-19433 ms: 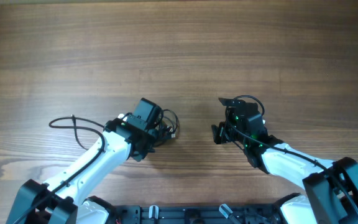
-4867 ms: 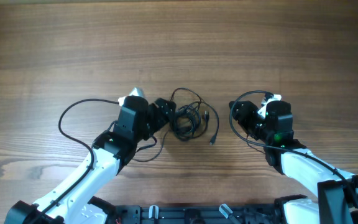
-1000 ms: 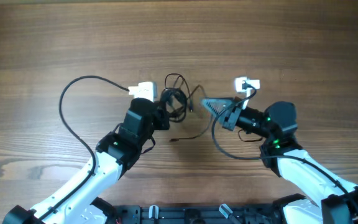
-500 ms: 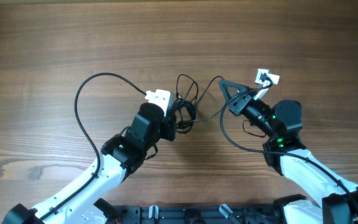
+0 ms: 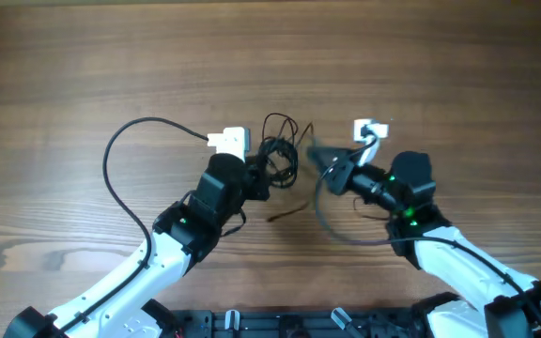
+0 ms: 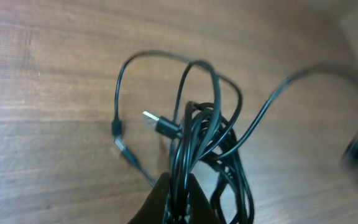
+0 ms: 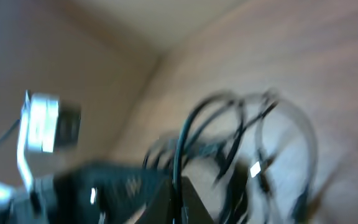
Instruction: Untangle cables
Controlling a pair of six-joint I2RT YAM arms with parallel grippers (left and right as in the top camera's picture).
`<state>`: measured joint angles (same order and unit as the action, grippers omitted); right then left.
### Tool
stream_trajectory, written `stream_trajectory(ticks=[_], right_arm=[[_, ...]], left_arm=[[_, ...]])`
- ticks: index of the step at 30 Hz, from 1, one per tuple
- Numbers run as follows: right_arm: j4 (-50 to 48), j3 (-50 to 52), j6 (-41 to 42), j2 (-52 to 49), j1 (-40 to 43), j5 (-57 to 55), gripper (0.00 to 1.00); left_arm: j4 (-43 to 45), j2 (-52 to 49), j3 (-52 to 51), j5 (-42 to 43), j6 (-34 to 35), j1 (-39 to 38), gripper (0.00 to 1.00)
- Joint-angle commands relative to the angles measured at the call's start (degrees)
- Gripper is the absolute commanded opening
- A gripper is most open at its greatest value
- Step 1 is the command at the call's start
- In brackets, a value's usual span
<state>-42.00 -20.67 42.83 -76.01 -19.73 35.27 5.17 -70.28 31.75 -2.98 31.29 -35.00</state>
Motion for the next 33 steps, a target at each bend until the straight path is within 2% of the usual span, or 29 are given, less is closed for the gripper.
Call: stream_trajectory(ticks=[1, 4, 5, 6, 7, 8, 10, 13, 18, 21, 23, 25, 30, 33], right_arm=[[3.7, -0.5, -6.9, 0.5, -5.1, -0.6, 0.04], [6.4, -0.5, -6.8, 0.5, -7.0, -4.6, 0.05], [6.8, -0.5, -6.9, 0.5, -7.0, -4.9, 0.09], [7.0, -0.5, -6.9, 0.5, -7.0, -5.2, 0.24], [7.1, -0.5, -7.1, 0.5, -7.0, -5.9, 0.33], [7.1, -0.5, -8.1, 0.5, -6.8, -6.1, 0.39], [7.9, -0.5, -8.5, 0.5, -5.7, -6.1, 0.69], [9.7, -0.5, -8.3, 1.2, -3.2, -4.3, 1.00], [10.0, -0.5, -8.4, 2.4, 3.2, -1.2, 1.00], [9.9, -0.5, -11.9, 2.4, 5.5, -0.8, 1.00], [10.1, -0.5, -22.0, 2.4, 5.5, -0.3, 0.99], [10.0, -0.5, -26.3, 2.4, 5.5, 1.1, 0.97], [4.6, -0.5, -26.4, 2.4, 5.5, 7.0, 0.99], [2.4, -0.5, -28.2, 2.4, 5.5, 10.6, 0.96]], left_arm=[[2.8, 0.0, 0.2, -1.8, 3.9, -0.3, 0.04], [2.8, 0.0, 0.2, -1.8, 3.9, -0.1, 0.04], [3.2, 0.0, 0.2, -1.8, 3.9, -0.1, 0.04], [3.5, 0.0, 0.2, -1.7, 3.8, -0.1, 0.04], [3.5, 0.0, 0.2, -1.5, 2.7, -0.1, 0.04], [3.0, 0.0, 0.2, -0.4, -1.7, -0.1, 0.04], [-0.3, 0.0, 0.2, 0.3, -10.6, -0.1, 0.04], [-3.3, 0.0, 0.2, -0.3, -17.3, 0.6, 0.04], [-3.5, 0.0, 0.2, -5.4, -20.0, 3.9, 0.04], [-1.9, 0.0, 0.2, 4.0, -25.5, 5.2, 0.04], [-2.1, 0.0, 0.2, 16.0, -32.1, 5.6, 0.04], [-3.9, 0.0, 0.2, 21.8, -34.8, 5.6, 0.04], [-7.9, 0.0, 0.2, 27.5, -35.6, 5.7, 0.04], [-8.4, 0.0, 0.2, 31.6, -35.6, 5.7, 0.04]])
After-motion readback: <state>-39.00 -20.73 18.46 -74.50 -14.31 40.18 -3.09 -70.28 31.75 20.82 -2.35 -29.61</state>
